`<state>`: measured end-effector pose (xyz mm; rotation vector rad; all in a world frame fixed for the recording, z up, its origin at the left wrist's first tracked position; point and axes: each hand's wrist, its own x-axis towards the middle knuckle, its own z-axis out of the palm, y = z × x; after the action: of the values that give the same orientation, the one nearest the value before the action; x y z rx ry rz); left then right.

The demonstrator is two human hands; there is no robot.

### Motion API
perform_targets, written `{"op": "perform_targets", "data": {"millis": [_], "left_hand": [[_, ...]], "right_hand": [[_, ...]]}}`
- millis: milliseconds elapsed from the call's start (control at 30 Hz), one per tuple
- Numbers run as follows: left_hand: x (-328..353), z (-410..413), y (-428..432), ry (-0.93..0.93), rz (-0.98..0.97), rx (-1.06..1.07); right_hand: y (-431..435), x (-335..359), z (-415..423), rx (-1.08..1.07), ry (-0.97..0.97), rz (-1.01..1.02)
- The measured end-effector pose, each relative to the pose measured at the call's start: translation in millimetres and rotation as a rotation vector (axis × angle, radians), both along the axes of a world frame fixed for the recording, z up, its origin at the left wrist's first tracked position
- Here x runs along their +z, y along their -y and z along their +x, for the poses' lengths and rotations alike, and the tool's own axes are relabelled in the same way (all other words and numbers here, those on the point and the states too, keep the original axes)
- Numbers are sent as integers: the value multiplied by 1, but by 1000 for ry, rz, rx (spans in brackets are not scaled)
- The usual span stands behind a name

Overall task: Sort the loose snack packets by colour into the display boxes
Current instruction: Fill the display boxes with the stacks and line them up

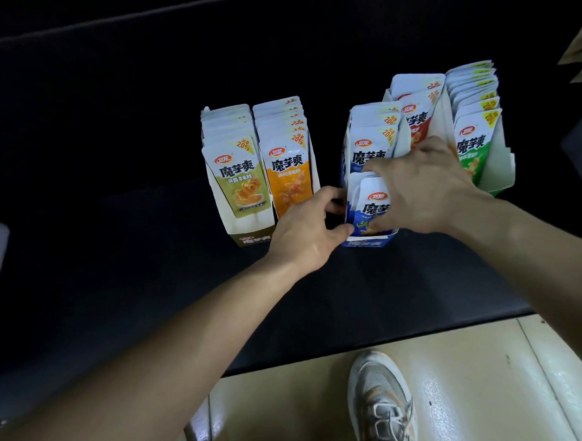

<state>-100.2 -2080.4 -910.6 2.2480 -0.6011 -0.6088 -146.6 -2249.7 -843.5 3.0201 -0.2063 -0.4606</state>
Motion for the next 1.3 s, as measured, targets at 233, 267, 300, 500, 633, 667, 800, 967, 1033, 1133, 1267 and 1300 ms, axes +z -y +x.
{"op": "perform_targets", "data": {"millis": [233,267,300,500,633,667,800,967,1033,1133,1267,1300], "left_hand": [[-1,-3,4,67,46,4],[-1,-4,4,66,45,1],[-1,-4,4,64,45,-2],[0,-2,3,55,33,-11],[1,-2,3,40,27,-29],[1,-2,3,42,28,-33],[1,-1,3,42,30,-31],[1,-2,3,34,30,-19],[0,-3,4,39,41,-23],[0,-3,4,40,47,-32],[-1,-2,4,45,41,-40],[-1,-2,4,47,42,-45]], "right_hand": [[4,-18,6,45,182,-170],[5,-22,6,54,215,-183],[7,-24,6,55,235,-181],[17,-31,12,84,295,-62],[17,-29,8,85,373,-49],[17,-29,7,88,394,-53],[5,-32,4,70,457,-113],[-1,-40,11,41,389,-71],[3,-42,17,22,328,-44],[12,-44,22,29,279,-48],[19,-44,28,57,258,-80],[20,-45,29,59,257,-86]]}}
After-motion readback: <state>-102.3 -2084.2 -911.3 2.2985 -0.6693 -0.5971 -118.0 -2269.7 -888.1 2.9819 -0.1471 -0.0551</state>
